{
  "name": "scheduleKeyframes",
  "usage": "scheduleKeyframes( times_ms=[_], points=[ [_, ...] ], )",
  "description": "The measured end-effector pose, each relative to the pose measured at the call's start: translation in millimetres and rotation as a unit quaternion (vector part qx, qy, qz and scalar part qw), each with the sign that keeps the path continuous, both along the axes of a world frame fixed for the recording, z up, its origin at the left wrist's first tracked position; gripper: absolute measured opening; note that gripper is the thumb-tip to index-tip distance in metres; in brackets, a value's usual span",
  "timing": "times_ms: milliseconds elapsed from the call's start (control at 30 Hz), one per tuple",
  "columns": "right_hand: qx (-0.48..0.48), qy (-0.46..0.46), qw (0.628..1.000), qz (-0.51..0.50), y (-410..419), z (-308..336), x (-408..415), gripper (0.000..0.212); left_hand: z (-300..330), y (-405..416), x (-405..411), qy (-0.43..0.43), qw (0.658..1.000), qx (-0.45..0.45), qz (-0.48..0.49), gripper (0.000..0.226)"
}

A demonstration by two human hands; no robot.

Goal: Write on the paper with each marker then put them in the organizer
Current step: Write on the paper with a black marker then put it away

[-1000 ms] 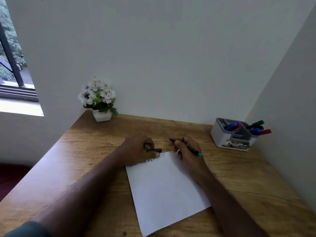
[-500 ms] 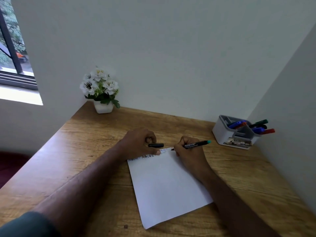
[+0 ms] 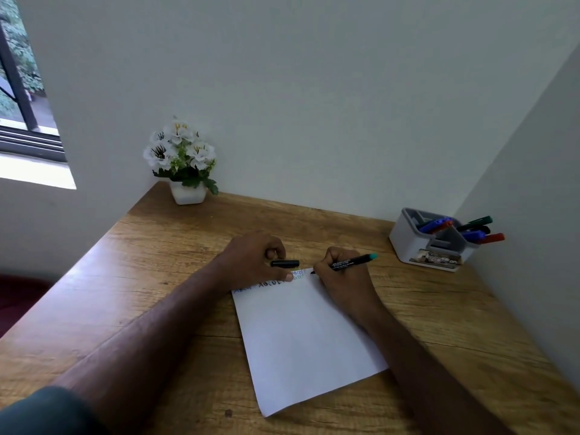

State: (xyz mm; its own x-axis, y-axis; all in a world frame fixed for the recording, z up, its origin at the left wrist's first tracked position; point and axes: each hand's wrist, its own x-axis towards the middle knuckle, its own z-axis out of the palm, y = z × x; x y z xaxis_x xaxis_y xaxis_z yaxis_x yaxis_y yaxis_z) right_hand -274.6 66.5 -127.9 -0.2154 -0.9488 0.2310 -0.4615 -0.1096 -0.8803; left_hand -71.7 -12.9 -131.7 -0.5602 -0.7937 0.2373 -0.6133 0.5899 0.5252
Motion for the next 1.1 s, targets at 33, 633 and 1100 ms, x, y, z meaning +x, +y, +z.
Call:
scheduleKeyframes(
  times_ms=[33, 633, 1100],
  points=[
    [-0.004, 0.000, 1.000, 0.000, 0.0, -0.2, -0.3, 0.032, -0.4, 0.1, 0.0, 0.002, 1.000, 0.000, 0.002, 0.051],
    [-0.020, -0.014, 1.000, -0.005, 0.4, 0.3, -0.3, 0.040, -1.3, 0.0, 0.3, -0.001, 1.000, -0.001, 0.004, 0.042],
    [-0.025, -0.008, 1.000, -0.004, -0.7, -0.3, -0.7, 0.045, 0.8, 2.0, 0.0, 0.002, 1.000, 0.009, 0.011, 0.042]
  ],
)
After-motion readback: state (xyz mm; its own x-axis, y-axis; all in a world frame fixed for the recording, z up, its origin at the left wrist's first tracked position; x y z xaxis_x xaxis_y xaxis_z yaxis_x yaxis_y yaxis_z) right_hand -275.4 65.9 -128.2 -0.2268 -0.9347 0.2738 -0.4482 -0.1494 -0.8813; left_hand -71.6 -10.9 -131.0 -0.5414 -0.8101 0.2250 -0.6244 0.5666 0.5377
